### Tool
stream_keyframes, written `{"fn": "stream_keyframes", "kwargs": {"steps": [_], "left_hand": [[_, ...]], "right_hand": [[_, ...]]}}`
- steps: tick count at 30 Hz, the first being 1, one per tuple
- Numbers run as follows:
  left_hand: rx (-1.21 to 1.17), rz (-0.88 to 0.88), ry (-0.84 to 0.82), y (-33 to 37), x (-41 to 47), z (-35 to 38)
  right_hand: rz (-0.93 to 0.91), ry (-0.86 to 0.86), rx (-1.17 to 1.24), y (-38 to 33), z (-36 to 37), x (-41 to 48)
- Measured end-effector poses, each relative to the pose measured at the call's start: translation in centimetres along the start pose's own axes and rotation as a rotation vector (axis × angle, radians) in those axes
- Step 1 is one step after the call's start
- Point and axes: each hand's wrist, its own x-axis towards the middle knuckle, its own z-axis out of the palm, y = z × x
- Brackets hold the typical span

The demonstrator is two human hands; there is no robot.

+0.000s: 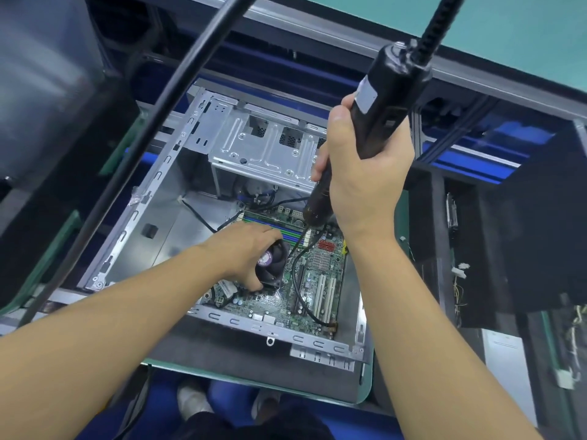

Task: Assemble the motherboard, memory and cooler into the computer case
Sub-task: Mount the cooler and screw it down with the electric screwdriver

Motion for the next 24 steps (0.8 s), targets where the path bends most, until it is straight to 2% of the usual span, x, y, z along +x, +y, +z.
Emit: {"fn": "stream_keyframes", "kwargs": {"steps": [12,19,24], "left_hand": [[0.006,-0.003,-0.006,0.1,0.0,-0.1],[-0.002,0.009,0.017,0.2,-0.2,-0.3],[0.001,-0.004,0.016,0.4,-0.4,-0.5]], "right_hand": [[-0.053,-0.017,-0.053,-0.5,0.4,-0.6],[-0.098,0.053,-0.205,-0.7,2.3,-2.2],[-0.052,0.049,-0.138,-0.9,1.3,-1.7]]}}
